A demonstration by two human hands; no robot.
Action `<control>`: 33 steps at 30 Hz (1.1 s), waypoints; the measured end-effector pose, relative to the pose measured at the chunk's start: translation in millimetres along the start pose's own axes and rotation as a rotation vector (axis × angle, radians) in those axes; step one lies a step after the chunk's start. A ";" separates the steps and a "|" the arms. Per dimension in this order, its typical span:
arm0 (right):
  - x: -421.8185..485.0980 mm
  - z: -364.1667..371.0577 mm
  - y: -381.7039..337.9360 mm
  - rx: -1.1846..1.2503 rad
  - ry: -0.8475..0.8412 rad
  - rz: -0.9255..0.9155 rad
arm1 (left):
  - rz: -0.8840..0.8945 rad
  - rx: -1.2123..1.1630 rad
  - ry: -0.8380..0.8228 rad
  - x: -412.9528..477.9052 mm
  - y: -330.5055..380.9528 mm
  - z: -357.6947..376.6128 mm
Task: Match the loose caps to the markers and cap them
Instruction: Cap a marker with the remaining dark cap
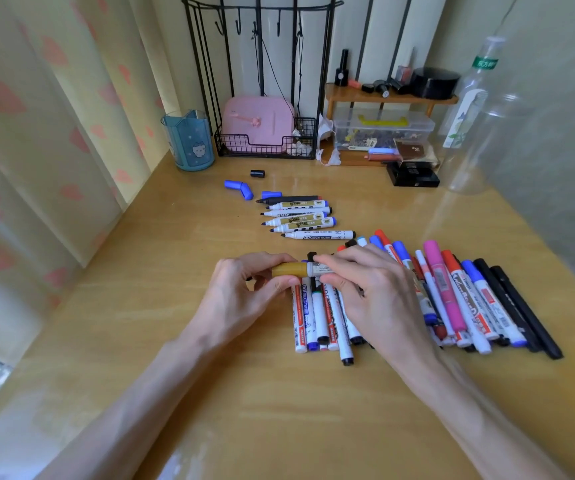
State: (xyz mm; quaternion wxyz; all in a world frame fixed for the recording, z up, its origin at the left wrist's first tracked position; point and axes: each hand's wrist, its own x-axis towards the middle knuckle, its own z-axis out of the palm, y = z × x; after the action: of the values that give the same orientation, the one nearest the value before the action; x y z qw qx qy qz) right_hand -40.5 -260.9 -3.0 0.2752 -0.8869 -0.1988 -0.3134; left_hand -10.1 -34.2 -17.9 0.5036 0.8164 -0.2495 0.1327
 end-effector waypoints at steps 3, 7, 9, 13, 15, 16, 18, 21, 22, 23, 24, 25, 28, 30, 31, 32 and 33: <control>-0.1 -0.4 -0.8 0.001 0.018 0.004 | -0.003 0.004 0.000 1.9 0.2 1.8; -0.6 -0.8 0.0 -0.001 0.020 -0.003 | 0.029 0.031 -0.006 1.4 3.3 2.9; -1.3 -0.3 1.4 0.010 0.008 0.009 | 0.029 0.038 -0.013 1.0 4.1 2.0; -1.8 -1.3 1.4 0.045 -0.038 0.046 | 0.035 0.052 -0.043 0.2 4.2 -2.2; 0.3 -1.7 -1.8 0.071 -0.086 0.050 | 0.011 0.050 -0.037 0.3 5.2 -6.8; 1.8 -3.2 -3.4 0.081 -0.099 0.058 | -0.007 0.039 -0.044 0.7 6.6 -8.7; 7.0 -8.8 -4.8 0.074 -0.103 0.058 | -0.036 0.005 -0.058 1.3 10.3 -11.1; 8.9 -15.2 -5.5 0.007 -0.093 0.038 | -0.045 -0.029 -0.053 0.7 15.6 -10.9; 9.0 -16.5 -4.4 0.007 -0.095 0.042 | -0.044 -0.031 -0.047 0.6 16.5 -10.3; 9.0 -17.2 -2.7 0.015 -0.096 0.046 | -0.047 -0.036 -0.036 0.7 16.9 -10.7; 9.2 -17.7 -1.1 0.021 -0.093 0.048 | -0.054 -0.045 -0.022 0.8 16.8 -12.1; 9.0 -17.5 0.3 0.023 -0.089 0.049 | -0.061 -0.053 -0.006 1.3 15.6 -14.0; 8.1 -15.3 2.6 0.070 -0.079 0.050 | -0.059 -0.051 0.015 0.9 12.2 -16.1; 6.3 -10.3 1.7 0.088 -0.067 0.046 | -0.030 -0.011 0.007 0.7 9.6 -13.3; 4.5 -7.4 0.7 0.077 -0.058 0.043 | -0.012 0.015 -0.001 0.5 8.4 -12.0; 3.5 -5.4 0.6 0.066 -0.051 0.044 | 0.007 0.035 -0.005 1.1 7.9 -10.9; 2.7 -4.8 0.4 0.065 -0.048 0.049 | 0.022 0.048 -0.001 1.4 8.2 -10.1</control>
State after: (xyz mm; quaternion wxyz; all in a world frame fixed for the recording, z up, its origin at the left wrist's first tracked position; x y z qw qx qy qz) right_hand -40.5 -263.7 1.7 0.3066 -0.8893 -0.1937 -0.2786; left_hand -13.1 -28.6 -6.5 0.4820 0.8257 -0.2555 0.1437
